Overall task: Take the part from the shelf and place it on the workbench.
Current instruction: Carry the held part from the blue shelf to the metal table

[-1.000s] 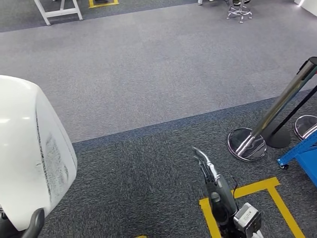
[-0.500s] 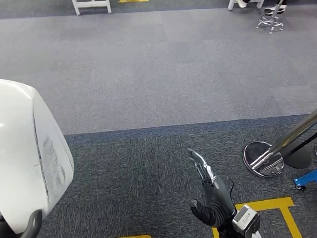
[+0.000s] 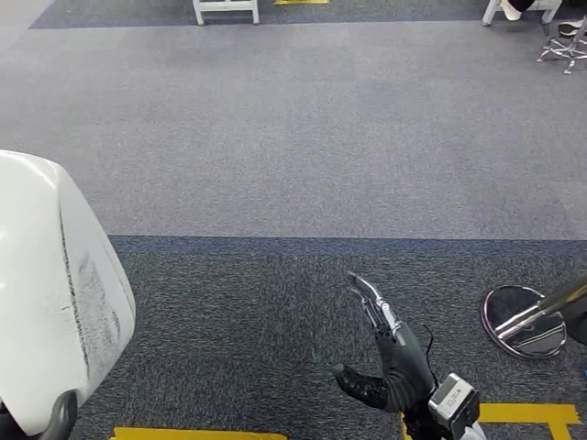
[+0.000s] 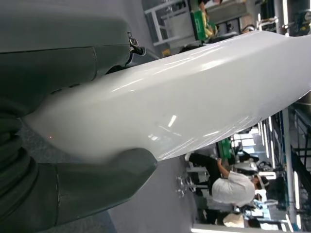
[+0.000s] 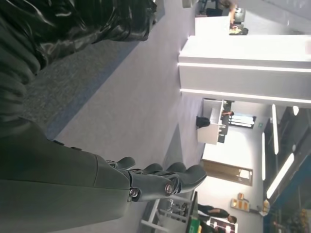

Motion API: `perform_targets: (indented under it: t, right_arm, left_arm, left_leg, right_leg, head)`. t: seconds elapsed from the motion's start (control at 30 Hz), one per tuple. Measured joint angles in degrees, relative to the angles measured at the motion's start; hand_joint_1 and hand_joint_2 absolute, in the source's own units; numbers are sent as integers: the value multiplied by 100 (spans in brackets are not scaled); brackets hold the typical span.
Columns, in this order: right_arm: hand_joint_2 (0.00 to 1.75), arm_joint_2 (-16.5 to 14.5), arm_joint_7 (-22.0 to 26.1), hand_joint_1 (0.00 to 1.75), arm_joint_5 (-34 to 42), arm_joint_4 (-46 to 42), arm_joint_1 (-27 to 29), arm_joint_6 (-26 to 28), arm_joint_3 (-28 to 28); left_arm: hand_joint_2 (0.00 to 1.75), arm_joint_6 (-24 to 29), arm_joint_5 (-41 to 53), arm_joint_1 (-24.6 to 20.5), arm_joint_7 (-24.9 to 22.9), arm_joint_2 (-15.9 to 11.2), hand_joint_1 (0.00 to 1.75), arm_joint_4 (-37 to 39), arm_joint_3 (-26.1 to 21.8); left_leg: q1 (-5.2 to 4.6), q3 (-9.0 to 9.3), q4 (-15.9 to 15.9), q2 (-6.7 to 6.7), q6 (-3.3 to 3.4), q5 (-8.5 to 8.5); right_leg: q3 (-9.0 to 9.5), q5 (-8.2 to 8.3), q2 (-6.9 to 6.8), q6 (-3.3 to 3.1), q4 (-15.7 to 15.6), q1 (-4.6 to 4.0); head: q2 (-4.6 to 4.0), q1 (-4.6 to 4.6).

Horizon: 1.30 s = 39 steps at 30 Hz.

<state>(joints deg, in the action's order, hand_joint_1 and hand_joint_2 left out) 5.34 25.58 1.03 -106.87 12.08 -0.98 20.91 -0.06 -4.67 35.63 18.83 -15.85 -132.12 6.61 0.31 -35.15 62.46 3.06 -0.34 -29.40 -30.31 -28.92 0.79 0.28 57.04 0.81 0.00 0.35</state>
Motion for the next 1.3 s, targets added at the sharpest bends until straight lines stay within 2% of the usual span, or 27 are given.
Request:
perform_targets:
  t: [0.07, 0.1, 0.13, 0.17, 0.2, 0.27, 0.33, 0.4, 0.43, 0.5, 0.53, 0.57, 0.6, 0.63, 0.67, 0.7, 0.77, 0.83, 0.87, 0.93, 1.0, 1.07, 1.1, 1.13, 1.17, 1.23, 1.3]
  right_arm:
    - [175, -3, -1, 0, 0, 7, 10, -3, -1]
    - [175, -3, -1, 0, -1, 14, 15, -8, 0]
    - [175, -3, -1, 0, -6, 21, 16, -14, 3]
    - [175, -3, -1, 0, -14, 28, 14, -21, 7]
    - [175, -3, 1, 0, -25, 34, 11, -29, 13]
    - [175, -3, 7, 0, -46, 45, 2, -39, 33]
    - [175, -3, 14, 0, -61, 56, -6, -43, 49]
    - [175, -3, 18, 0, -87, 61, -11, -43, 64]
    - [175, -3, 19, 0, -103, 63, -11, -41, 74]
    - [175, -3, 27, 0, -130, 66, -5, -28, 89]
    - [175, -3, 31, 0, -138, 69, 1, -19, 92]
    - [175, -3, 34, 0, -144, 75, 11, -10, 96]
    - [175, -3, 33, 0, -148, 83, 22, -3, 99]
    - [175, -3, 34, 0, -151, 91, 31, 2, 103]
    - [175, -3, 34, 0, -155, 97, 37, 7, 106]
    - [175, -3, 34, 0, -157, 101, 40, 11, 107]
    - [175, -3, 34, 0, -161, 103, 41, 18, 107]
    - [175, -3, 36, 0, -163, 105, 49, 24, 107]
    - [175, -3, 37, 0, -166, 106, 55, 25, 108]
    - [175, -3, 39, 0, -170, 106, 63, 28, 108]
    - [175, -4, 44, 0, -170, 106, 65, 34, 103]
    - [175, -5, 45, 0, -168, 106, 85, 39, 95]
    - [175, -5, 44, 0, -168, 107, 95, 41, 92]
    - [175, -5, 44, 0, -167, 108, 102, 42, 90]
    - [175, -5, 43, 0, -168, 109, 103, 42, 88]
    - [175, -5, 44, 0, -168, 110, 101, 42, 87]
    - [175, -5, 43, 0, -168, 110, 101, 42, 86]
  left_arm:
    - [175, 14, 11, 3, 6, -4, 175, 1, 1]
    - [175, 22, 22, 11, 12, -4, 175, 1, 2]
    - [175, 31, 33, 24, 24, -3, 175, 2, 4]
    - [175, 42, 43, 43, 38, -3, 175, 1, 4]
    - [175, 50, 49, 67, 56, -2, 175, 1, 4]
    - [175, 63, 55, 107, 88, -3, 175, -1, 4]
    - [175, 71, 71, 133, 106, 0, 175, -5, 4]
    - [175, 77, 104, 177, 111, 10, 175, -13, 5]
    - [175, 79, 124, 203, 110, 18, 175, -19, 5]
    - [175, 80, 151, 227, 110, 33, 175, -33, 6]
    - [175, 80, 158, 231, 110, 41, 175, -38, 6]
    - [175, 79, 161, 229, 110, 46, 175, -40, 6]
    - [175, 76, 161, 230, 110, 51, 175, -40, 6]
    - [175, 71, 161, 230, 110, 57, 175, -40, 6]
    - [175, 63, 161, 231, 110, 61, 175, -40, 6]
    - [175, 53, 159, 231, 110, 64, 175, -40, 6]
    - [175, 27, 142, 228, 109, 68, 175, -40, 6]
    - [175, -6, 119, 226, 107, 70, 175, -40, 7]
    - [175, -20, 113, 226, 106, 71, 175, -40, 7]
    - [175, -39, 109, 235, 106, 74, 175, -41, 9]
    - [175, -48, 109, 231, 105, 74, 175, -42, 10]
    - [175, -52, 109, 218, 102, 72, 175, -42, 10]
    - [175, -55, 109, 213, 97, 70, 175, -41, 10]
    - [175, -59, 109, 212, 92, 71, 175, -40, 11]
    - [175, -66, 109, 213, 88, 70, 175, -40, 11]
    - [175, -75, 110, 213, 82, 71, 175, -40, 13]
    - [175, -78, 113, 207, 79, 70, 175, -40, 13]
  left_leg:
    - [5, -331, 732, -199, -38, -368]
    - [12, -465, 1030, -224, -50, -474]
    - [16, -520, 1163, -234, -56, -482]
    - [17, -454, 1054, -247, -55, -373]
    - [15, -283, 735, -288, -45, -185]
    - [-16, 122, -40, -514, 4, 119]
    - [-62, 282, -386, -646, 73, 182]
    - [-78, 269, -415, -543, 144, 188]
    - [-69, 274, -435, -492, 177, 200]
    - [-36, 290, -473, -393, 247, 228]
    - [-30, 286, -475, -346, 269, 233]
    - [-29, 281, -474, -291, 285, 234]
    - [-30, 280, -473, -230, 292, 235]
    - [-31, 282, -471, -165, 294, 234]
    - [-31, 288, -468, -97, 293, 233]
    - [-29, 296, -463, -28, 288, 230]
    - [-30, 295, -438, 100, 258, 212]
    - [-27, 254, -413, 217, 194, 212]
    - [-20, 231, -411, 276, 154, 224]
    - [2, 200, -403, 335, 81, 234]
    - [-6, 76, -135, 138, 32, 57]
    - [-4, -235, 542, -135, -2, -302]
    - [5, -402, 900, -194, -17, -444]
    - [14, -503, 1122, -222, -27, -496]
    - [19, -505, 1144, -239, -32, -442]
    - [18, -190, 559, -316, -15, -85]
    - [-22, 190, -166, -513, 38, 157]
  right_leg:
    - [7, -18, -144, -36, 0, -20]
    - [10, -26, -219, -43, 1, -27]
    - [15, -34, -292, -44, 2, -31]
    - [25, -44, -359, -39, 3, -32]
    - [44, -57, -420, -30, 3, -33]
    - [82, -94, -526, 10, 11, -50]
    - [105, -125, -619, 63, 18, -75]
    - [128, -148, -704, 125, 6, -73]
    - [124, -185, -652, 161, 28, -63]
    - [-24, -412, -376, 218, 356, -43]
    - [-191, -587, -219, 229, 699, -34]
    - [-396, -759, -136, 234, 1107, -29]
    - [-586, -863, -106, 239, 1454, -28]
    - [-708, -865, -96, 240, 1642, -26]
    - [-726, -747, -88, 239, 1602, -24]
    - [-637, -538, -66, 232, 1344, -20]
    - [-315, -138, 151, 214, 558, 6]
    - [-106, -23, 349, 183, 123, 21]
    - [-80, -42, 357, 158, 92, 14]
    - [-51, -19, 237, 83, 61, 7]
    - [-19, 4, 95, 8, 10, 16]
    - [-6, -5, -55, -36, -1, 4]
    - [-4, -13, -134, -47, 0, -6]
    - [-1, -22, -210, -53, 1, -12]
    - [7, -30, -280, -51, 1, -16]
    - [44, -55, -405, -33, 2, -18]
    - [80, -92, -506, 13, 8, -39]
  head:
    - [0, -12]
    - [0, -12]
    - [0, -11]
    - [0, -13]
    - [0, -13]
    - [0, -14]
    - [0, -11]
    - [1, -11]
    - [1, -7]
    - [1, 15]
    - [1, 29]
    - [1, 34]
    - [0, 37]
    - [0, 37]
    - [0, 37]
    - [0, 38]
    - [0, 38]
    - [1, 33]
    - [1, 30]
    - [1, 29]
    - [1, 7]
    - [0, -14]
    - [0, -14]
    - [0, -15]
    - [0, -14]
    - [0, -16]
    - [0, -17]
